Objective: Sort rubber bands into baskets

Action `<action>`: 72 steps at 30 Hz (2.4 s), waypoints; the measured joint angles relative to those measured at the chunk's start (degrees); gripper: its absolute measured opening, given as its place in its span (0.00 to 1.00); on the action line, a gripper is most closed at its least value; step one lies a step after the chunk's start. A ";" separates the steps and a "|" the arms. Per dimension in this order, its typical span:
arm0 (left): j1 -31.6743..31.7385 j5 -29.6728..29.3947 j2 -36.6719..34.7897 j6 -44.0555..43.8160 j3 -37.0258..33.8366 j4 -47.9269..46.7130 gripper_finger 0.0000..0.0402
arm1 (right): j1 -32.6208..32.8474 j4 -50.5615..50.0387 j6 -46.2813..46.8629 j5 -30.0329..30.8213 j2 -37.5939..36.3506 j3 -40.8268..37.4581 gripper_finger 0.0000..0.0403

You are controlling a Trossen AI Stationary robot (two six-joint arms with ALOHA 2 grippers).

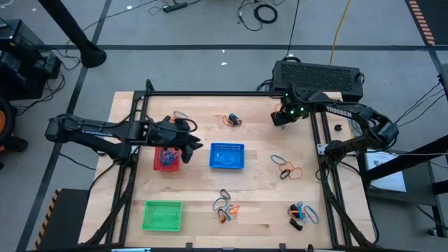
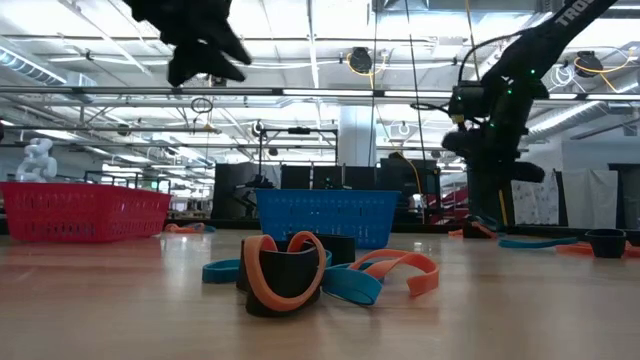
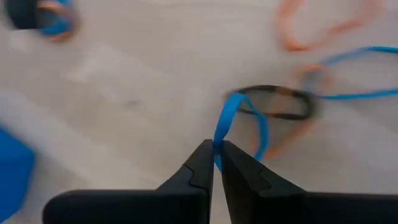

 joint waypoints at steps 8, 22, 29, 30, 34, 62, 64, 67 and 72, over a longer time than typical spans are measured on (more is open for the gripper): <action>0.04 5.84 8.92 -6.55 -11.82 38.50 0.36 | 13.99 12.01 9.97 -4.32 -0.04 0.01 0.06; 2.23 8.46 23.98 -12.79 -6.71 44.41 0.36 | 23.67 15.75 14.94 -1.29 -0.04 0.09 0.06; 7.11 5.64 23.98 0.64 6.44 17.21 0.36 | 23.61 10.96 16.77 8.76 0.33 0.09 0.06; 8.25 4.96 23.98 1.35 7.65 14.60 0.36 | 23.52 11.29 16.97 8.98 0.61 0.09 0.06; 13.00 5.31 23.98 4.25 9.90 10.96 0.36 | 22.62 11.26 16.28 8.87 1.28 0.09 0.08; 16.65 8.26 70.33 19.56 56.54 -3.74 0.36 | 17.84 -6.04 11.29 10.23 -24.91 0.07 0.11; 16.74 8.50 71.63 19.61 57.09 -3.44 0.36 | 17.84 -6.22 11.29 10.23 -26.20 0.07 0.11; 16.57 8.57 72.81 19.55 57.26 -3.55 0.36 | 17.84 -6.34 11.05 10.23 -27.55 0.07 0.11; 16.48 8.88 74.57 19.52 57.39 -3.52 0.36 | 17.83 -6.74 10.77 10.23 -28.26 0.07 0.11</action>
